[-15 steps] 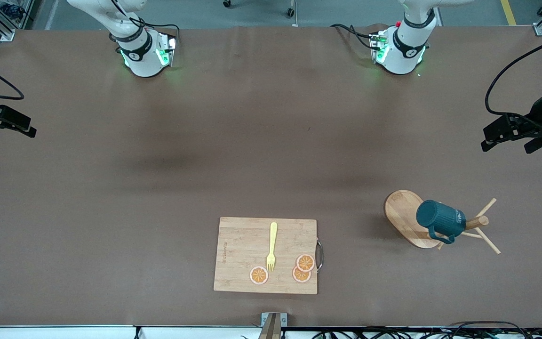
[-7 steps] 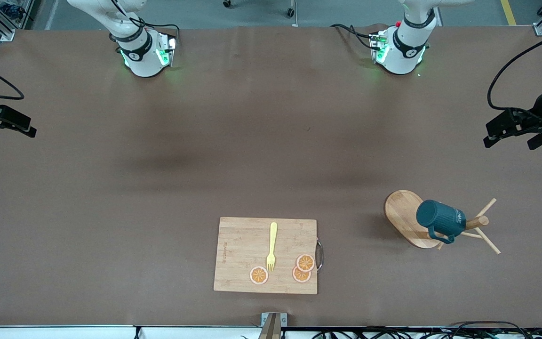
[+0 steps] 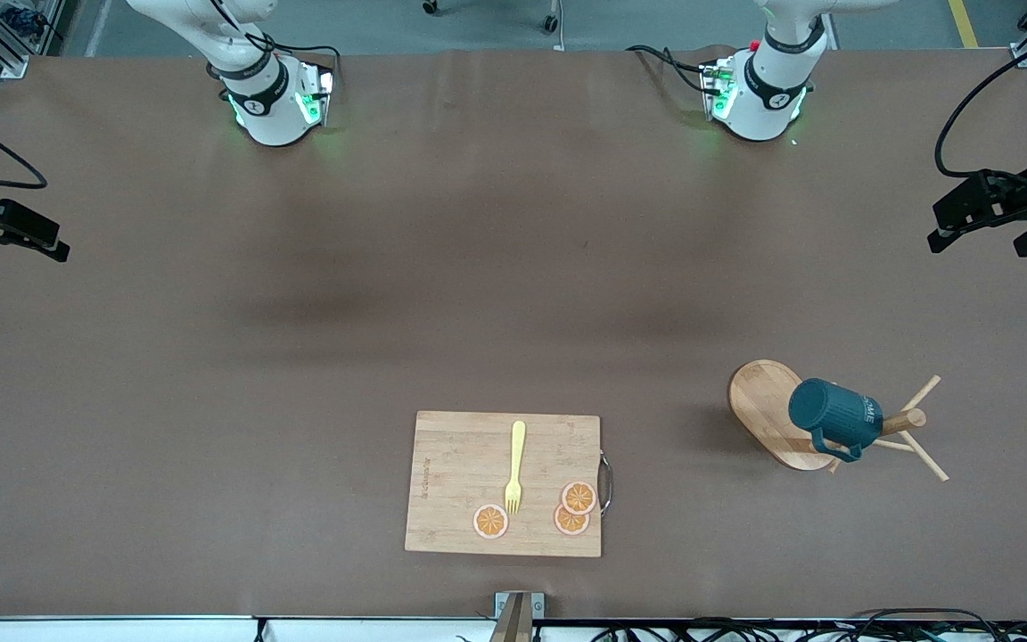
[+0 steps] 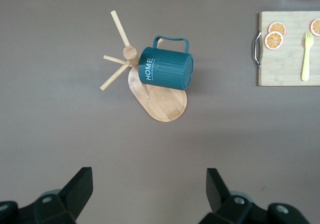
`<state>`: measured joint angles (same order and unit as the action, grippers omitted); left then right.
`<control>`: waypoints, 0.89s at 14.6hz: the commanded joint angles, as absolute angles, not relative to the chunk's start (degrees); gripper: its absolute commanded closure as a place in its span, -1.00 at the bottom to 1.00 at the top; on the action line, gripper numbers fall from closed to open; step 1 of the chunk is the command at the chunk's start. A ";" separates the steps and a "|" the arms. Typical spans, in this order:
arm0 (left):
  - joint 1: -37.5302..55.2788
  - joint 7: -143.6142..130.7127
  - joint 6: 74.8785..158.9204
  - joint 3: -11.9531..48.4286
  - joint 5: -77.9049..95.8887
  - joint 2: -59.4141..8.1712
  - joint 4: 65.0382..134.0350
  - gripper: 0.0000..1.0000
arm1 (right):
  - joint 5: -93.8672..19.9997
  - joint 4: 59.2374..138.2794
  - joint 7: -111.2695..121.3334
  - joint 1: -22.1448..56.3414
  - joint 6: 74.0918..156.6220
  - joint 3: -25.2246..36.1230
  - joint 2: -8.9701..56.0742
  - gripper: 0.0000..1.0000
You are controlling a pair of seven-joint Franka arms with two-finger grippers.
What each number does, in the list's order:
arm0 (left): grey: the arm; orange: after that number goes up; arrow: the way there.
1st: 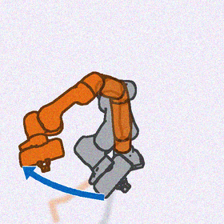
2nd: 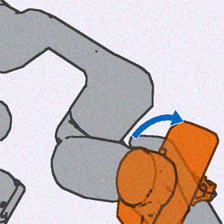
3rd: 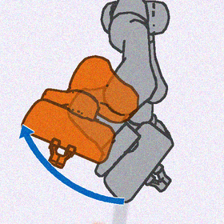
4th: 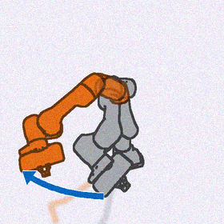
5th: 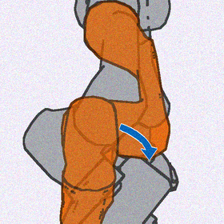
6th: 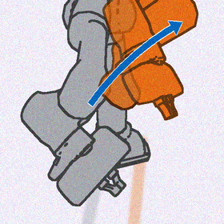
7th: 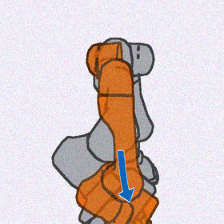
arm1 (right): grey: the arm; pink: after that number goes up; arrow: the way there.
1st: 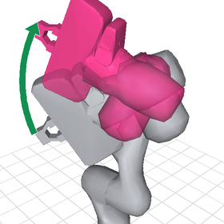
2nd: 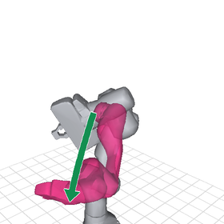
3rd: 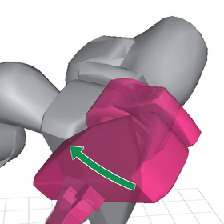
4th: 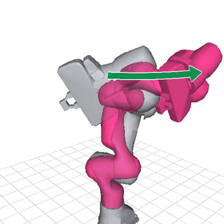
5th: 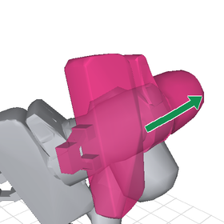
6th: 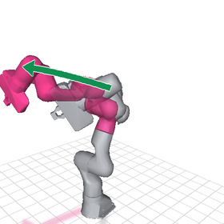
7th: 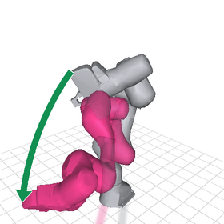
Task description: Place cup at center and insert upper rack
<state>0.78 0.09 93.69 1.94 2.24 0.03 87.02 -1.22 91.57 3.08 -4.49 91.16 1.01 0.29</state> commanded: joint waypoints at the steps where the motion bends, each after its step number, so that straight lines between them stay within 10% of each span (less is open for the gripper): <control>1: 0.88 0.97 92.47 1.85 2.37 0.35 87.10 -1.00 | -0.62 91.85 3.60 -4.39 91.23 0.88 -0.62 -1.00; 13: 0.88 1.05 91.76 1.93 2.29 0.35 87.10 -1.00 | -0.62 91.85 3.52 -4.39 91.23 0.79 -0.53 -1.00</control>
